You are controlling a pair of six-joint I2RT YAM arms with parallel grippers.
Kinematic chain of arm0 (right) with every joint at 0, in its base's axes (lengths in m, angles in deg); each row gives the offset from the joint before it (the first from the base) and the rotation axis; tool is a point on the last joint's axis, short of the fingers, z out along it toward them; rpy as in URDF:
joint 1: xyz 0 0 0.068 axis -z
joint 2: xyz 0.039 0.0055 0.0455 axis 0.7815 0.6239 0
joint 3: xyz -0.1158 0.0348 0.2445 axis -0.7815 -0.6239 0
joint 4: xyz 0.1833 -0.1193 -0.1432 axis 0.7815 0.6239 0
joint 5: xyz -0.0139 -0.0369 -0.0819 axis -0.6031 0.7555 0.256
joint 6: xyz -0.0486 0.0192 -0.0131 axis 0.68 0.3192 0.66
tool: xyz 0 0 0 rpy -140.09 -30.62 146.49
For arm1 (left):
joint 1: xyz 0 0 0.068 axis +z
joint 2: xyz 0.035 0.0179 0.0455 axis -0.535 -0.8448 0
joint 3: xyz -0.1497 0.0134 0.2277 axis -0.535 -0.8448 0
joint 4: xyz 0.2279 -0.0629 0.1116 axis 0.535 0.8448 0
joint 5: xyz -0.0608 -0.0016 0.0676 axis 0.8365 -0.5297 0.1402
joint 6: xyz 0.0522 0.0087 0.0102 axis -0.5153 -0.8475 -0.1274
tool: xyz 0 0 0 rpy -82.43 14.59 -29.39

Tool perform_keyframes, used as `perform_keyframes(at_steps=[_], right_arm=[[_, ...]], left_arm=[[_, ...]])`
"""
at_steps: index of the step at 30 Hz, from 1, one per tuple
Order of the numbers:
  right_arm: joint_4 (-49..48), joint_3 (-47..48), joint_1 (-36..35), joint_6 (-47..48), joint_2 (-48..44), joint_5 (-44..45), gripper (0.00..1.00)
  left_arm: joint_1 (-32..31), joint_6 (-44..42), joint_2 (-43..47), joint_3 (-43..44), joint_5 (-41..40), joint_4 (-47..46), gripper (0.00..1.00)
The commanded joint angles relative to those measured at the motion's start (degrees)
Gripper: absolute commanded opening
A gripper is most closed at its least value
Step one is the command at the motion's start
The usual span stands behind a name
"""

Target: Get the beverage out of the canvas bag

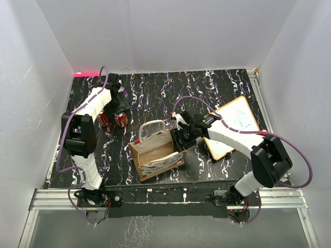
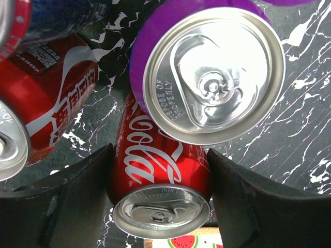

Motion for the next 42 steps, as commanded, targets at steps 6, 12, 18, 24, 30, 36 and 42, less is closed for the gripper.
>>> perform_keyframes(at_steps=[6,12,18,24,30,36,42], right_arm=[[-1.6,2.4,0.3,0.9,-0.9,0.8,0.52],[-1.3,3.5,0.3,0.2,-1.2,1.9,0.55],[-2.3,3.0,0.3,-0.7,-2.5,2.3,0.61],[-2.2,5.8,0.3,-1.5,-3.3,4.2,0.68],[3.2,15.6,0.3,0.2,-4.2,8.2,0.82],[10.4,27.1,0.3,1.8,-9.5,15.8,0.98],[16.9,37.4,0.3,2.3,-17.1,26.9,0.98]], left_arm=[[0.3,-2.6,7.7,-1.6,5.9,-2.4,0.96],[0.3,-3.1,15.1,-4.3,9.3,-1.2,0.97],[0.1,-4.4,28.6,-12.8,18.6,-5.0,0.97],[0.1,-7.1,35.4,-8.8,23.5,-3.0,0.97],[0.2,-6.7,36.6,0.2,28.5,-4.5,0.97],[0.1,-7.9,36.0,11.9,28.2,-2.5,0.97],[0.1,-12.4,36.4,22.7,19.8,1.8,0.97]])
